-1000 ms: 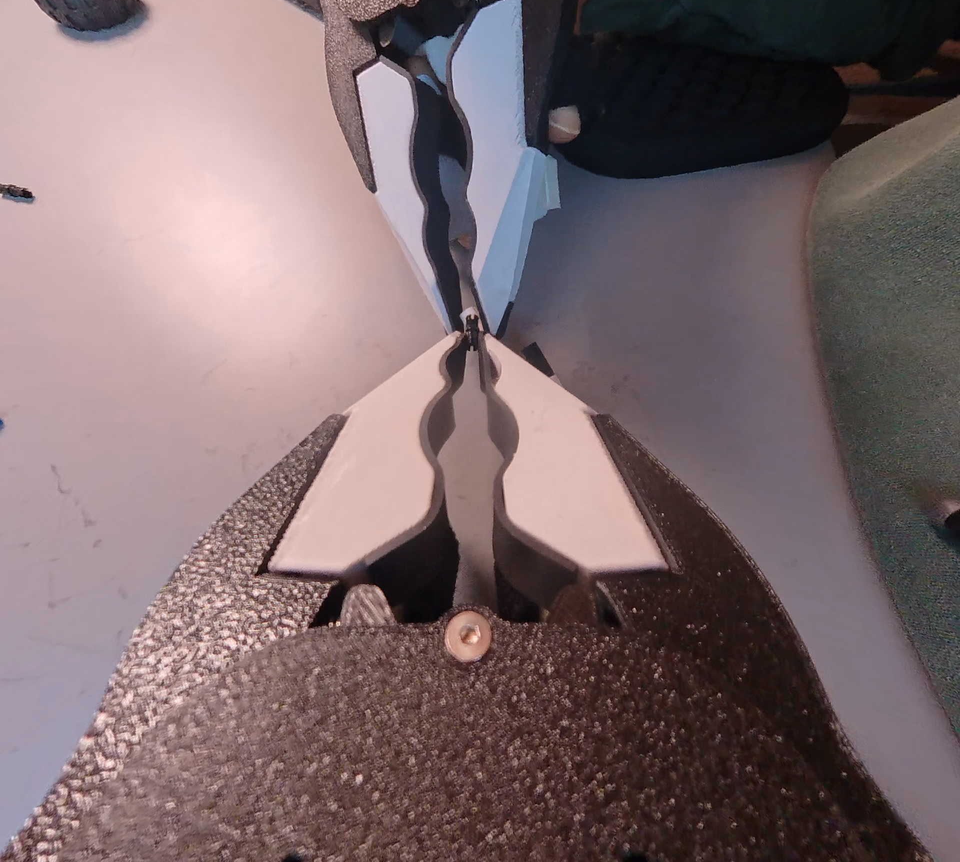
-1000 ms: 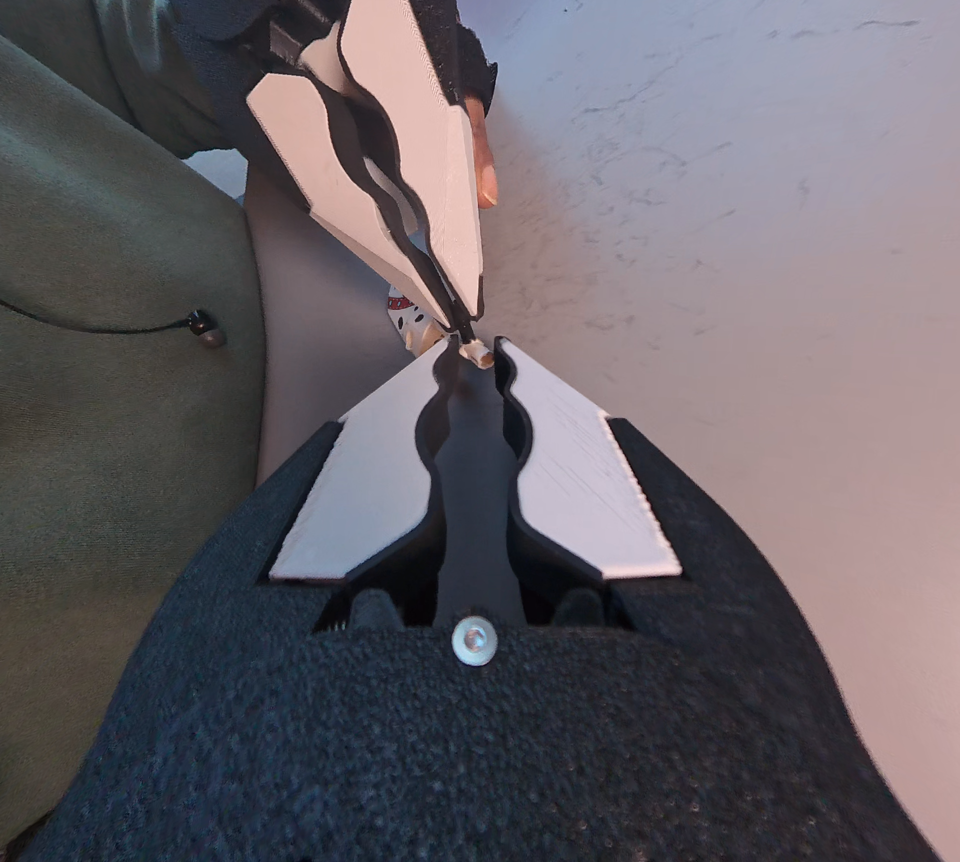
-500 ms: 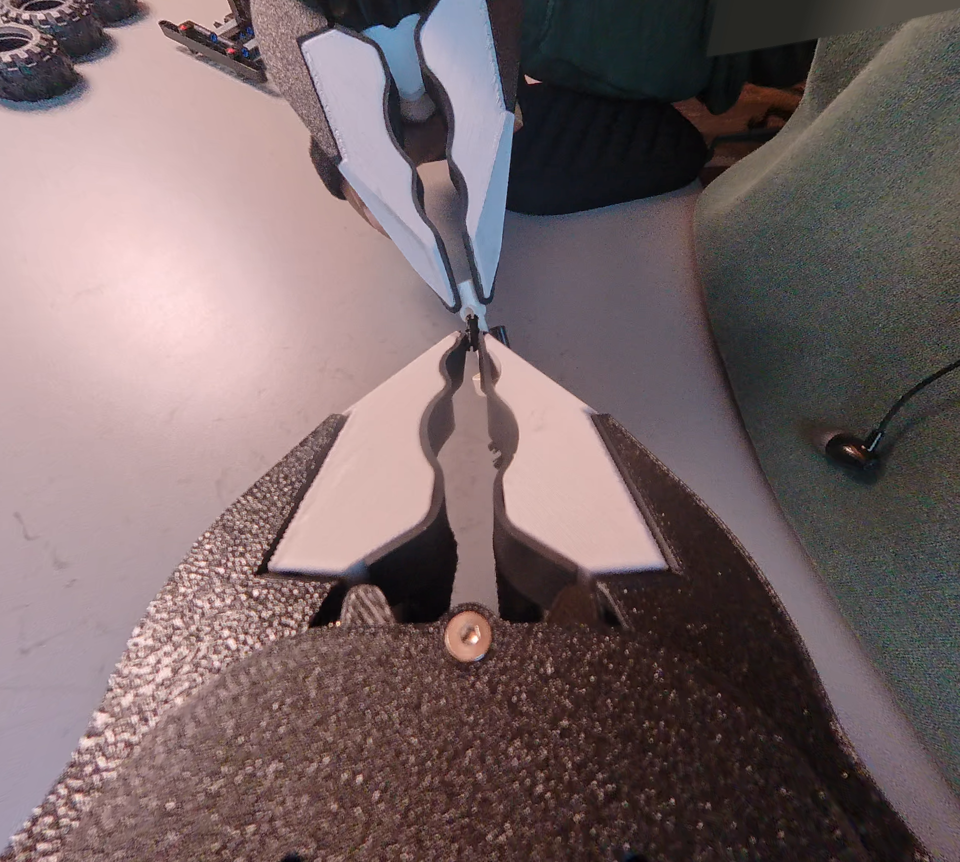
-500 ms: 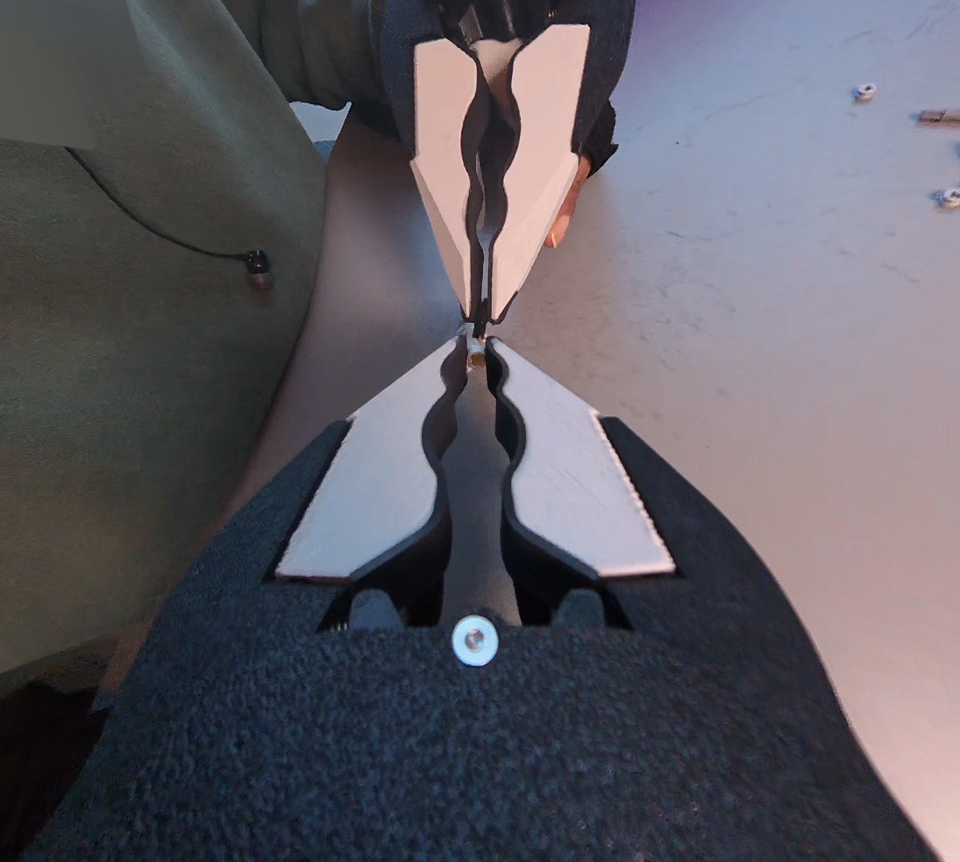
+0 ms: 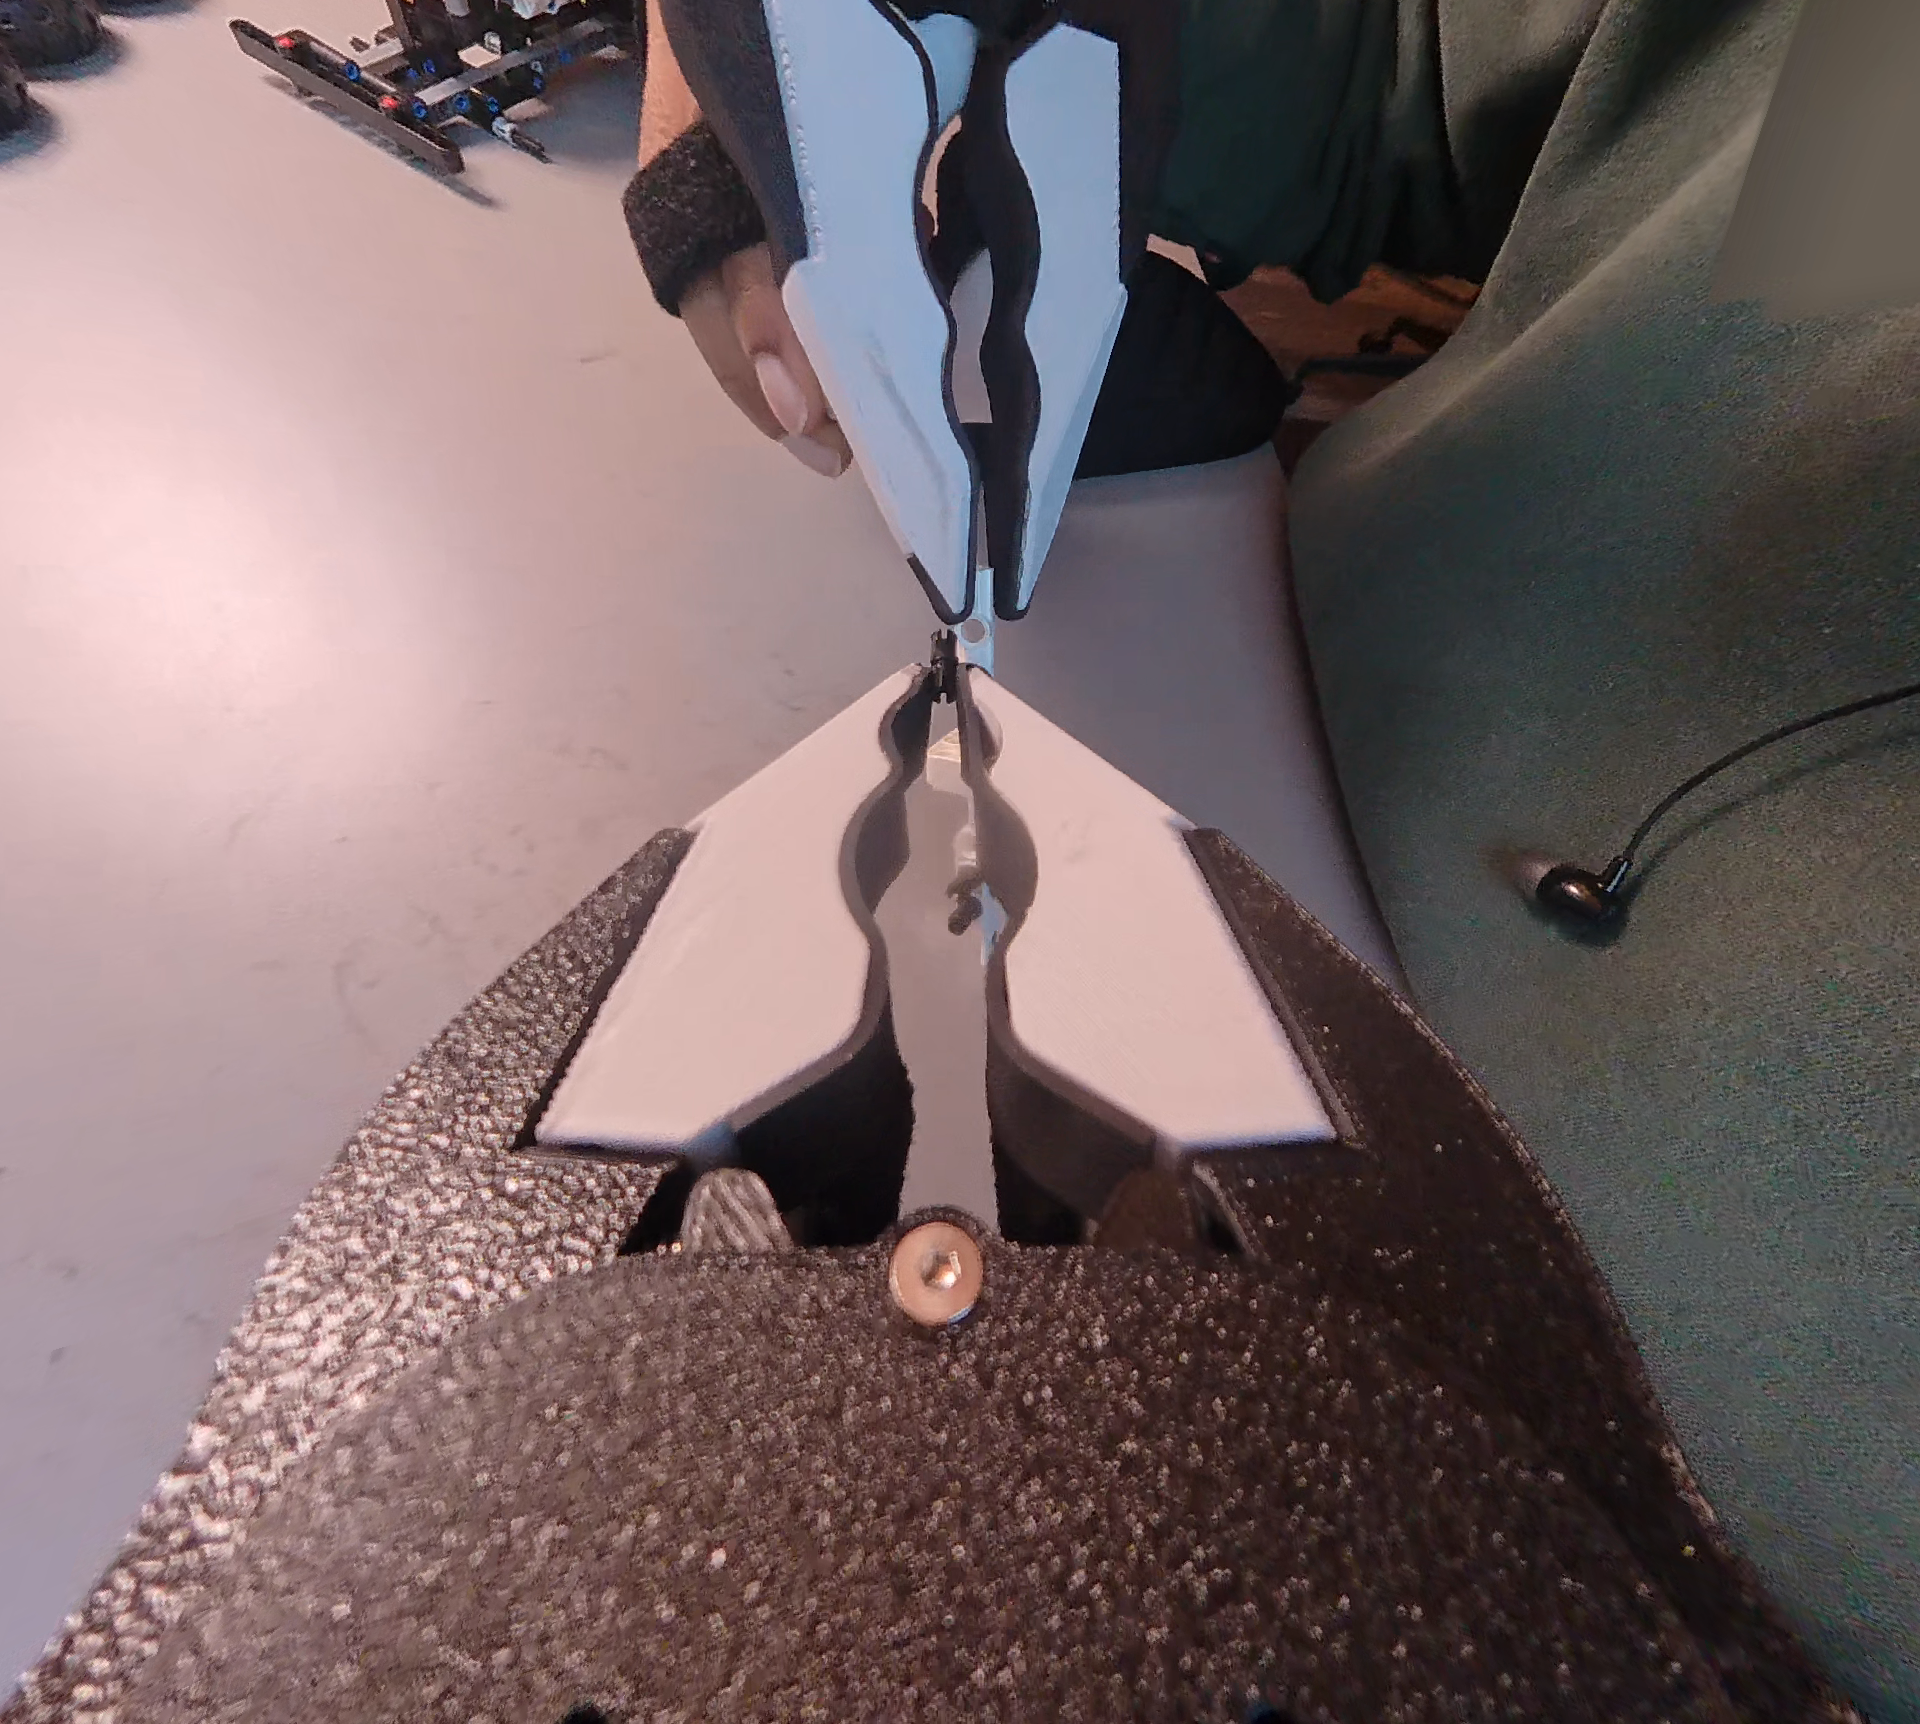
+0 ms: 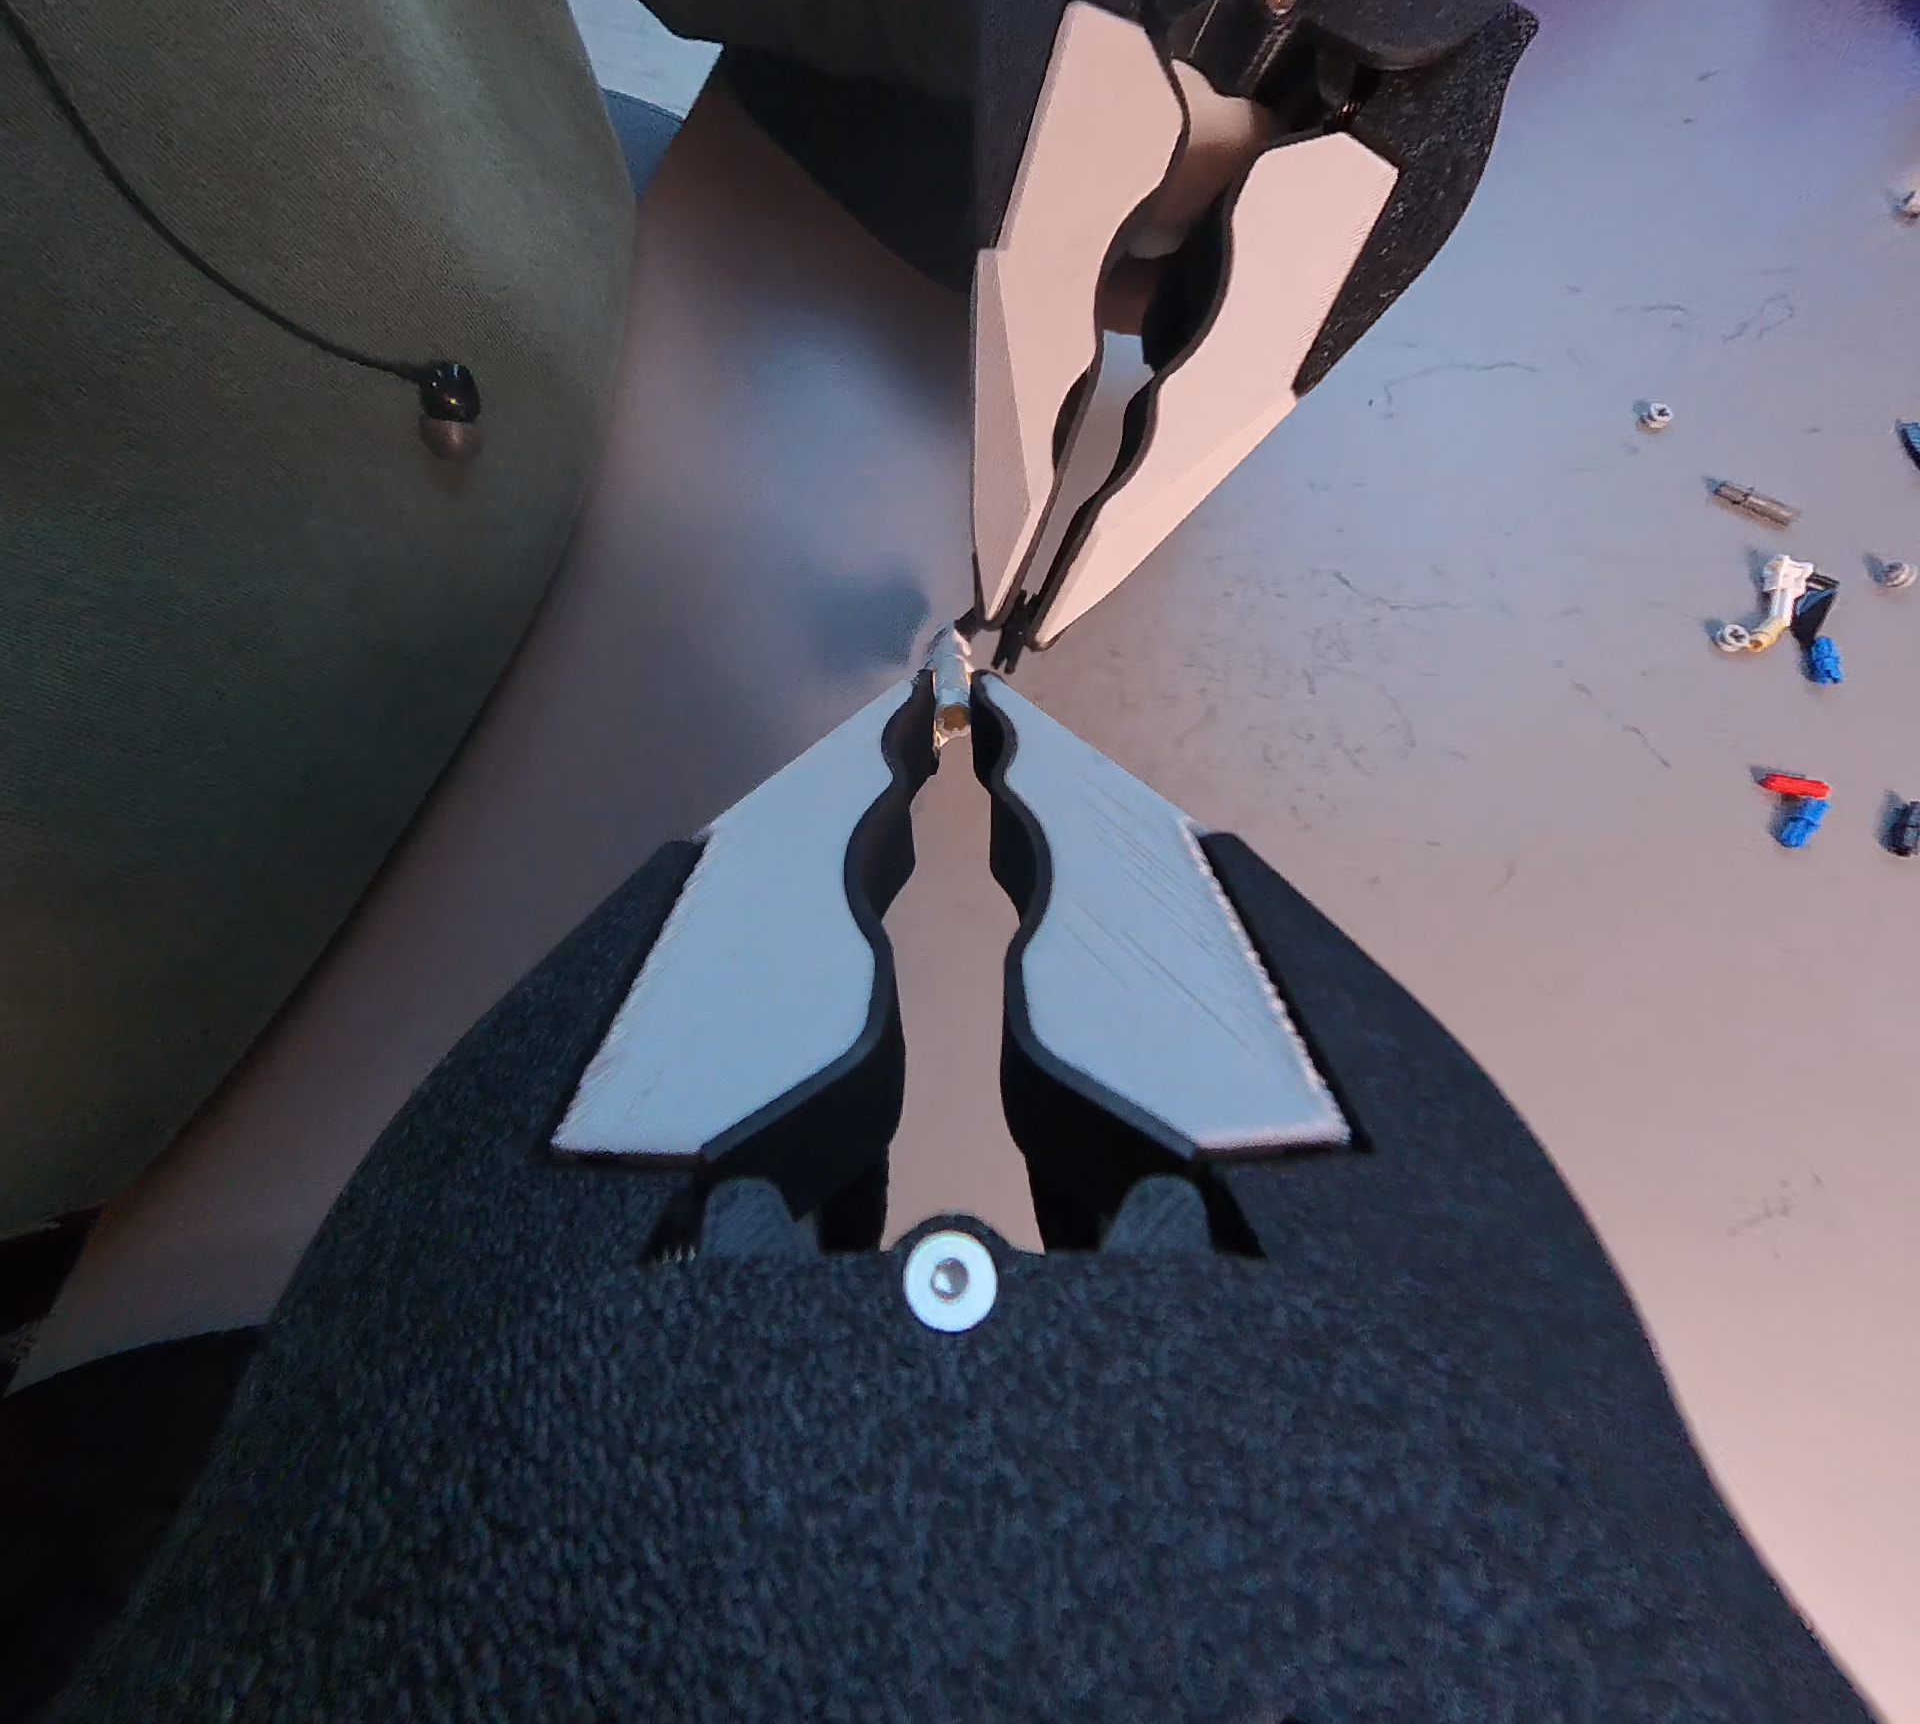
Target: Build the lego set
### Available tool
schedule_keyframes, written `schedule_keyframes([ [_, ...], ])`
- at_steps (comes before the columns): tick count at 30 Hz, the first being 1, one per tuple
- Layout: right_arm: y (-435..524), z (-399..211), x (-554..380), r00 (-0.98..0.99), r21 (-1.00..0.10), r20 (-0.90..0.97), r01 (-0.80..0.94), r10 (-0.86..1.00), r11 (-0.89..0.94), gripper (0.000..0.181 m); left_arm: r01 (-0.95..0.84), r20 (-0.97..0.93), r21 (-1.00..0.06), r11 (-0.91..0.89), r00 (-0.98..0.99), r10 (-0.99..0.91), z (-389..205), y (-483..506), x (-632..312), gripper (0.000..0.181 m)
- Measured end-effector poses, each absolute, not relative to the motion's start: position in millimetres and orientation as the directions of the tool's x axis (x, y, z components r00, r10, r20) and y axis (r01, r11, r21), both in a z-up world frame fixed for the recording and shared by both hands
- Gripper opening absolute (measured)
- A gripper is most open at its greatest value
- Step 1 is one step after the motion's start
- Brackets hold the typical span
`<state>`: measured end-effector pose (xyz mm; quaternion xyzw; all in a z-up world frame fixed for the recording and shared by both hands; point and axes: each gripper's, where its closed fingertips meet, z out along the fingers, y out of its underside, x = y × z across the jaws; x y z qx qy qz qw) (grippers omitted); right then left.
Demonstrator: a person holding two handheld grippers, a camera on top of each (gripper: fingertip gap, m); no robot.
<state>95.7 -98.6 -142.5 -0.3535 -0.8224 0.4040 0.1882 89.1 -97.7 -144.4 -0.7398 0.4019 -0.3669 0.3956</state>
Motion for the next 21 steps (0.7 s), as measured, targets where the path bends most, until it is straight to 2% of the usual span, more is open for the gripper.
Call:
schedule_keyframes([
  [8, -93.0, -159.0, 96.2, -0.646, -0.844, -0.059, 0.440, 0.761, 0.308, 0.006, -0.378, 0.279, -0.802, -0.463, 0.448, -0.849, -170.8, -106.4, 85.6, 0.004],
  [18, -69.9, -199.6, 91.3, -0.570, -0.722, 0.033, 0.555, 0.821, 0.414, 0.005, -0.455, 0.228, -0.746, -0.486, 0.512, -0.828, -192.0, -101.5, 81.8, 0.004],
  [21, -71.7, -203.4, 95.0, -0.563, -0.714, 0.003, 0.577, 0.827, 0.396, 0.017, -0.484, 0.196, -0.743, -0.461, 0.501, -0.843, -197.0, -106.0, 85.7, 0.004],
])
